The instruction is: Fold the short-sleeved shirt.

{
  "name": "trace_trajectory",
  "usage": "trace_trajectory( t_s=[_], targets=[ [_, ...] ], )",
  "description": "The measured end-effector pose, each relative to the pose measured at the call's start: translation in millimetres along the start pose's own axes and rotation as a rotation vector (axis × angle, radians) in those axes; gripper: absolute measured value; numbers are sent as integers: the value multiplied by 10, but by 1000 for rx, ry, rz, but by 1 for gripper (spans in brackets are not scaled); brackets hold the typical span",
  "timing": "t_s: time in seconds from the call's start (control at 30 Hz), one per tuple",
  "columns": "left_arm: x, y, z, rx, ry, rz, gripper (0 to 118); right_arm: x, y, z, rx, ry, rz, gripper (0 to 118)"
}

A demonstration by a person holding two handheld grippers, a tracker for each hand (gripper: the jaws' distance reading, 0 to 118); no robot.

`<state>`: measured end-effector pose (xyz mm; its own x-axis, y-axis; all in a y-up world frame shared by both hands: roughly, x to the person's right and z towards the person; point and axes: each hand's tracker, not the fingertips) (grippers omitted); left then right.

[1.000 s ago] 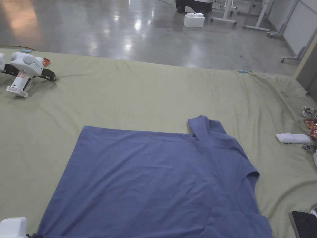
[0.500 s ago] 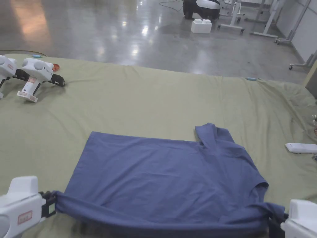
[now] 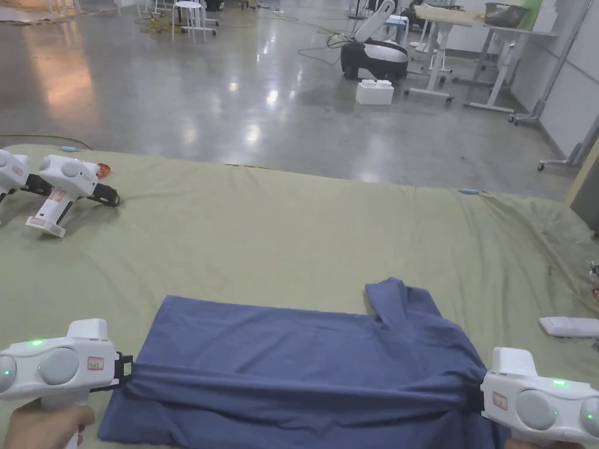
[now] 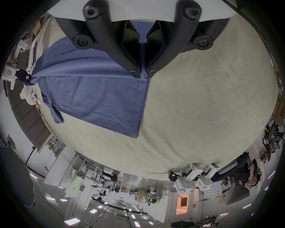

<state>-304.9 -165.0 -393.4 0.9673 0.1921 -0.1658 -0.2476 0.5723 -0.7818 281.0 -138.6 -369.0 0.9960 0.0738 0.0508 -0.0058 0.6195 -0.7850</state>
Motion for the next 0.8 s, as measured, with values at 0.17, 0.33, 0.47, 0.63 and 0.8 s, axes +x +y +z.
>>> trace_trajectory(
  t_s=[0.17,0.33,0.47,0.63,0.8],
  targets=[
    [64,61,-223,-17,10,-34,3,5,-5,-237,-31,-3,-4,6],
    [132,57,-229,-20,4,-101,9,-6,-72,-129,38,-51,6,48],
    [249,49,11,45,6,-153,60,-72,-46,270,209,-17,-60,71],
    [595,31,506,279,-35,-223,64,-375,70,768,433,0,-81,71],
    [983,-175,1083,556,-23,-284,56,-731,43,1266,684,36,-131,68]
  ],
)
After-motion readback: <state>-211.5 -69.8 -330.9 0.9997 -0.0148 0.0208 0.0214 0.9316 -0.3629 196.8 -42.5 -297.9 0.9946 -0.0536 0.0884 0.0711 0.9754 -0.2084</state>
